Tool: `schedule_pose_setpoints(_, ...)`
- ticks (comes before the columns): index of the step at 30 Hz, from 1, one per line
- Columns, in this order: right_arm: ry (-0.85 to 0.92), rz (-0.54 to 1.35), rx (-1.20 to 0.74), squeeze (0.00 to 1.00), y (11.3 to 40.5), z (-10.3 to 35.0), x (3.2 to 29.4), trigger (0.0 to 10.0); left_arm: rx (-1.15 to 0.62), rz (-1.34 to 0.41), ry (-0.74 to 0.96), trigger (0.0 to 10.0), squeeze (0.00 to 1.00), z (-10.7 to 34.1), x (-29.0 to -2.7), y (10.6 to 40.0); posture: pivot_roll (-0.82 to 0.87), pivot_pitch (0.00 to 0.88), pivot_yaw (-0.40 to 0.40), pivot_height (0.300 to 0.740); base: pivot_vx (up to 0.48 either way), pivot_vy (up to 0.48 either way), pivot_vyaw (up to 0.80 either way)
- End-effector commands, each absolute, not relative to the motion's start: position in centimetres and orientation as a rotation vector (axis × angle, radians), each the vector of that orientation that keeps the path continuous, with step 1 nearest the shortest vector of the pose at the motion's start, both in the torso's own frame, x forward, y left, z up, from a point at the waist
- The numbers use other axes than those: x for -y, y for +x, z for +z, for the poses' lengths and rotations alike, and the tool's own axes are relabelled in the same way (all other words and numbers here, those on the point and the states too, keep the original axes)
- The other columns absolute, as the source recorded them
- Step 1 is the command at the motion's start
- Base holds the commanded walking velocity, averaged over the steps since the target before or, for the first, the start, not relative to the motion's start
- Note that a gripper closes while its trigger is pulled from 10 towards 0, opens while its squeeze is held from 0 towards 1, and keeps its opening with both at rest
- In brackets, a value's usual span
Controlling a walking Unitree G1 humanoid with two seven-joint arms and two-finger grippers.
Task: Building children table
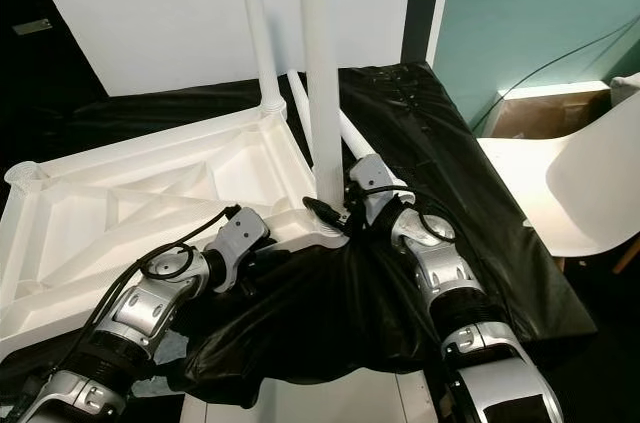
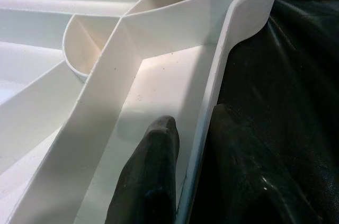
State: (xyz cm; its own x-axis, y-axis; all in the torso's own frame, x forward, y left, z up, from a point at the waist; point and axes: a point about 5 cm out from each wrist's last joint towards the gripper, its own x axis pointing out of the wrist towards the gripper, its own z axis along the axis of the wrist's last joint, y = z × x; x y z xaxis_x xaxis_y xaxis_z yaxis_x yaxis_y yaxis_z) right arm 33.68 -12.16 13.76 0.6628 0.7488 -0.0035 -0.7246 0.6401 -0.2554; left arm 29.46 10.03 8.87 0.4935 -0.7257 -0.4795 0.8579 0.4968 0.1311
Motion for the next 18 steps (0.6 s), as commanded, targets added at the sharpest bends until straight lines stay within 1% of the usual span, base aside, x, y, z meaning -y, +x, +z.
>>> schedule_pose_setpoints(1, -0.218, 0.829, 0.061, 0.00, 33.3, 12.7, 12.3, 0.0, -0.558, -1.041, 0.361, 10.0, 0.00, 5.4, -10.2, 27.5, -0.04, 0.000, 0.028, 0.740, 0.000, 0.000, 0.00)
schedule_pose_setpoints(3, -0.203, 0.821, 0.058, 0.00, 33.1, 12.4, 12.1, 0.0, -0.557, -1.041, 0.361, 10.0, 0.00, 5.4, -10.2, 27.5, -0.04, 0.000, 0.028, 0.740, 0.000, 0.000, 0.00)
schedule_pose_setpoints(4, -0.166, 0.761, 0.064, 0.00, 33.0, 12.0, 11.6, 0.0, -0.556, -1.039, 0.360, 10.0, 0.00, 5.5, -10.2, 27.6, -0.04, 0.000, 0.027, 0.740, 0.000, 0.000, 0.00)
schedule_pose_setpoints(5, -0.166, 0.761, 0.064, 0.00, 33.0, 12.0, 11.6, 0.0, -0.556, -1.039, 0.360, 10.0, 0.00, 5.5, -10.2, 27.6, -0.04, 0.000, 0.027, 0.740, 0.000, 0.000, 0.00)
schedule_pose_setpoints(6, -0.122, 0.609, 0.081, 0.00, 32.7, 11.3, 11.0, 0.0, -0.554, -1.038, 0.359, 10.0, 0.00, 5.5, -10.2, 27.6, -0.04, 0.000, 0.028, 0.740, 0.000, 0.000, 0.00)
schedule_pose_setpoints(7, -0.122, 0.609, 0.081, 0.00, 32.7, 11.3, 11.0, 0.0, -0.554, -1.038, 0.359, 10.0, 0.00, 5.5, -10.2, 27.6, -0.04, 0.000, 0.028, 0.740, 0.000, 0.000, 0.00)
schedule_pose_setpoints(9, -0.057, 0.370, 0.093, 0.00, 31.8, 10.1, 10.3, 0.0, -0.552, -1.038, 0.357, 10.0, 0.00, 5.5, -10.2, 27.7, -0.04, 0.000, 0.030, 0.740, 0.000, 0.000, 0.00)
schedule_pose_setpoints(10, -0.057, 0.370, 0.093, 0.00, 31.8, 10.1, 10.3, 0.0, -0.552, -1.038, 0.357, 10.0, 0.00, 5.5, -10.2, 27.7, -0.04, 0.000, 0.030, 0.740, 0.000, 0.000, 0.00)
schedule_pose_setpoints(11, -0.039, 0.290, 0.099, 0.00, 31.3, 9.7, 10.2, 0.0, -0.552, -1.039, 0.355, 10.0, 0.00, 5.5, -10.1, 27.7, -0.05, 0.000, 0.032, 0.740, 0.000, 0.000, 0.00)
schedule_pose_setpoints(13, -0.029, 0.269, 0.107, 0.00, 31.1, 9.7, 10.1, 0.0, -0.552, -1.040, 0.354, 10.0, 0.00, 5.5, -10.1, 27.7, -0.05, 0.000, 0.035, 0.740, 0.000, 0.000, 0.00)
schedule_pose_setpoints(14, -0.017, 0.280, 0.117, 0.00, 31.3, 9.9, 10.3, 5.5, -0.555, -1.044, 0.359, 10.0, 0.00, 5.4, -10.1, 27.7, -0.05, 0.000, 0.038, 0.740, 0.000, 0.000, 0.00)
schedule_pose_setpoints(15, -0.017, 0.280, 0.117, 0.00, 31.3, 9.9, 10.3, 5.5, -0.555, -1.044, 0.359, 10.0, 0.00, 5.4, -10.1, 27.7, -0.05, 0.000, 0.038, 0.740, 0.000, 0.000, 0.00)
schedule_pose_setpoints(16, -0.021, 0.307, 0.126, 0.00, 31.6, 10.3, 10.5, 10.0, -0.556, -1.047, 0.362, 10.0, 0.00, 5.4, -10.1, 27.7, -0.05, 0.000, 0.038, 0.740, 0.000, 0.000, 0.00)
schedule_pose_setpoints(18, -0.037, 0.331, 0.130, 0.00, 31.9, 10.7, 10.7, 10.0, -0.556, -1.048, 0.364, 10.0, 0.00, 5.4, -10.1, 27.7, -0.05, 0.000, 0.038, 0.740, 0.000, 0.000, 0.00)
